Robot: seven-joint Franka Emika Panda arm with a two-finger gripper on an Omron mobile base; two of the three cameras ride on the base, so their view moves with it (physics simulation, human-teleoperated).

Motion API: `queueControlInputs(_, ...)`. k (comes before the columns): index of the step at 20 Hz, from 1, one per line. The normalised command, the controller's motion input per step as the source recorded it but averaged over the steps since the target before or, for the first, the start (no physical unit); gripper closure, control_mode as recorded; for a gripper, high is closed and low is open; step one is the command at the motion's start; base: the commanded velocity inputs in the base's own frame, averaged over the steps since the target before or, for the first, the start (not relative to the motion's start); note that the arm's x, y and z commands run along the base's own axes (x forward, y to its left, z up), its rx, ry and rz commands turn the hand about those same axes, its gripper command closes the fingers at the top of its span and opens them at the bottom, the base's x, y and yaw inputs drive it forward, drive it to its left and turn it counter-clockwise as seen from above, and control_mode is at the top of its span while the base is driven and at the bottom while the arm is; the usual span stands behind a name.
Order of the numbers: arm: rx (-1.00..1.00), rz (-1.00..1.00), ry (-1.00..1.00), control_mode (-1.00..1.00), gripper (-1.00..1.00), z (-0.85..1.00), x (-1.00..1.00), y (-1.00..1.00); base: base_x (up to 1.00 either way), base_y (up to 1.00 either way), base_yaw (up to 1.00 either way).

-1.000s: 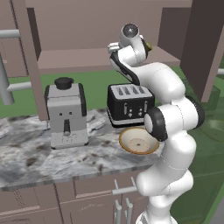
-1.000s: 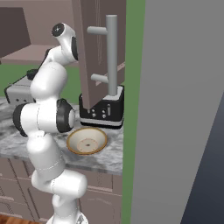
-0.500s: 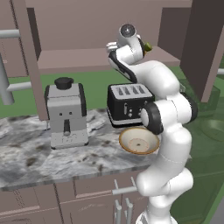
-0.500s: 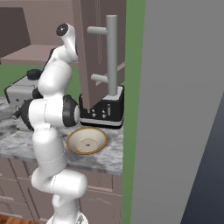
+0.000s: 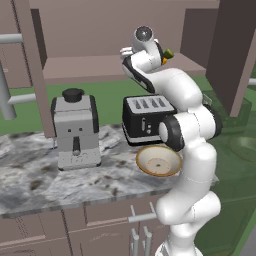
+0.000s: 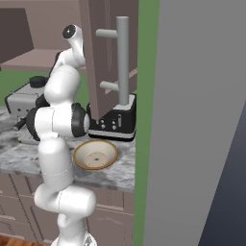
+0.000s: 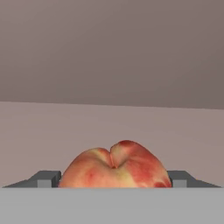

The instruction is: Open the cabinet. Pick the peach and orange from the cabinet and place them into the bowl. Then close the cabinet.

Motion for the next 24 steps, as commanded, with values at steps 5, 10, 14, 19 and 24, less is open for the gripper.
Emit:
queueControlInputs(5,0.0,0.0,0.0,-1.0,1.0,-0.02,0.01,0.0,0.0,0.0,0.0)
queueControlInputs(10,0.0,0.0,0.0,-1.0,1.0,-0.13,-0.46,0.0,0.0,0.0,0.0)
queueControlInputs(14,0.0,0.0,0.0,-1.0,1.0,-0.14,-0.95,0.0,0.0,0.0,0.0)
queueControlInputs(19,0.0,0.0,0.0,-1.0,1.0,-0.21,-1.0,0.0,0.0,0.0,0.0)
queueControlInputs(24,0.0,0.0,-0.01,-1.0,1.0,-0.2,-1.0,0.0,0.0,0.0,0.0)
